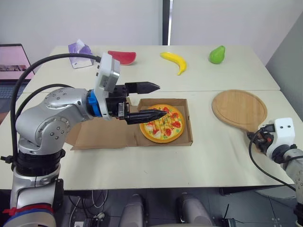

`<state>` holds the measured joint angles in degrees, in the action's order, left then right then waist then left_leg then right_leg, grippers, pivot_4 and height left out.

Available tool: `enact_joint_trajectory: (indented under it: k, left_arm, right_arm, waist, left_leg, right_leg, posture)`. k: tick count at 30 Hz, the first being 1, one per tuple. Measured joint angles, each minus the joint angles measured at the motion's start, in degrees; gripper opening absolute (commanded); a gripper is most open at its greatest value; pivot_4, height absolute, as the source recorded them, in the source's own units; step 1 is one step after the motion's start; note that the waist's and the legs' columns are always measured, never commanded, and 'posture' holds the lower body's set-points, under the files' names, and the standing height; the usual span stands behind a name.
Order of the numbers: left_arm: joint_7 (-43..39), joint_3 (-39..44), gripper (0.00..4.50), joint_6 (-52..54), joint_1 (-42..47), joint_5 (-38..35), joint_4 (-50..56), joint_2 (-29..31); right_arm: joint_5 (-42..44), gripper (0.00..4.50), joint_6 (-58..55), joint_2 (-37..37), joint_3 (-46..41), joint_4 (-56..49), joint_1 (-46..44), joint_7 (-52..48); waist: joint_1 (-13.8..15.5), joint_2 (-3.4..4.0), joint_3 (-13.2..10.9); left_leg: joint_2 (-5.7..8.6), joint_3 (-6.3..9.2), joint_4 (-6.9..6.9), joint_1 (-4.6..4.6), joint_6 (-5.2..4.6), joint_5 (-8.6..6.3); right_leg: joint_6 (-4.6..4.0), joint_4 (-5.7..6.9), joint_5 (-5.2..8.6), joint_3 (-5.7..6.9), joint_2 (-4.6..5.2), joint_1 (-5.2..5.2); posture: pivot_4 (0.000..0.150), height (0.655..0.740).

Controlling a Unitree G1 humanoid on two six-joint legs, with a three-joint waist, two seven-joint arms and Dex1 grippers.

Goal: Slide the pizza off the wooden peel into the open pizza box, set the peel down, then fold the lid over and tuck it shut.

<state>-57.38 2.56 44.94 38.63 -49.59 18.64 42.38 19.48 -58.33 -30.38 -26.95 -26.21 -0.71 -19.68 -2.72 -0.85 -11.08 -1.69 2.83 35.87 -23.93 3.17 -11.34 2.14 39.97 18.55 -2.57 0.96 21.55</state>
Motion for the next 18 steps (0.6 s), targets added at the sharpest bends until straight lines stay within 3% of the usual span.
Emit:
enact_joint_trajectory:
  k: [1, 5, 9, 14, 18]
  left_arm:
    - [-0.3, 0.0, 4.50, -0.2, 0.0, 0.4, -0.5, 0.0]
    - [-0.9, 0.0, 4.50, -0.4, 0.0, 1.0, -0.9, 0.0]
    - [-0.7, 0.2, 4.50, -0.4, -1.0, 1.3, -0.6, 0.4]
    - [2.0, 3.4, 4.50, -0.1, -5.0, 1.2, 1.3, 1.5]
    - [13.5, 12.1, 4.50, 2.6, -15.8, -2.2, 6.8, -1.9]
  right_arm:
    - [0.5, 1.69, -1.6, 0.7, -0.2, -1.3, -0.1, 0.8]
    - [2.8, 2.94, -5.8, 2.9, -0.9, -2.9, -2.5, 2.2]
    - [1.6, 4.35, -1.1, -3.3, -0.4, -1.2, -5.1, 0.9]
    - [-0.3, 4.47, 8.4, -9.7, 2.6, 4.8, -13.6, -3.1]
    - [0.0, 4.47, 17.5, -9.7, 11.9, 13.2, -26.7, -11.8]
  waist:
    - [0.1, 0.00, 0.0]
    - [0.2, 0.00, 0.0]
    - [0.7, -0.01, 0.0]
    - [0.6, -0.02, 0.0]
    - [-0.7, 0.00, 0.0]
  left_leg:
    - [0.00, 0.01, -0.01, -0.01, 0.00, 0.00]
    - [0.03, -0.02, 0.00, -0.02, 0.00, 0.00]
    - [0.03, -0.03, 0.01, -0.01, -0.01, 0.00]
    - [-0.03, -0.01, 0.00, 0.02, -0.01, 0.00]
    - [-0.06, 0.00, -0.04, 0.06, -0.01, -0.01]
  right_leg:
    - [0.00, -0.01, 0.00, 0.02, 0.00, 0.00]
    - [0.01, -0.03, 0.00, 0.01, 0.03, -0.01]
    - [0.02, -0.05, 0.01, 0.02, 0.04, -0.04]
    - [0.01, -0.06, 0.01, 0.03, -0.01, -0.06]
    - [-0.01, -0.06, 0.02, 0.00, 0.02, -0.05]
  posture:
    - [0.150, 0.7400]
    - [0.150, 0.7400]
    - [0.150, 0.7400]
    - [0.150, 0.7400]
    - [0.150, 0.7400]
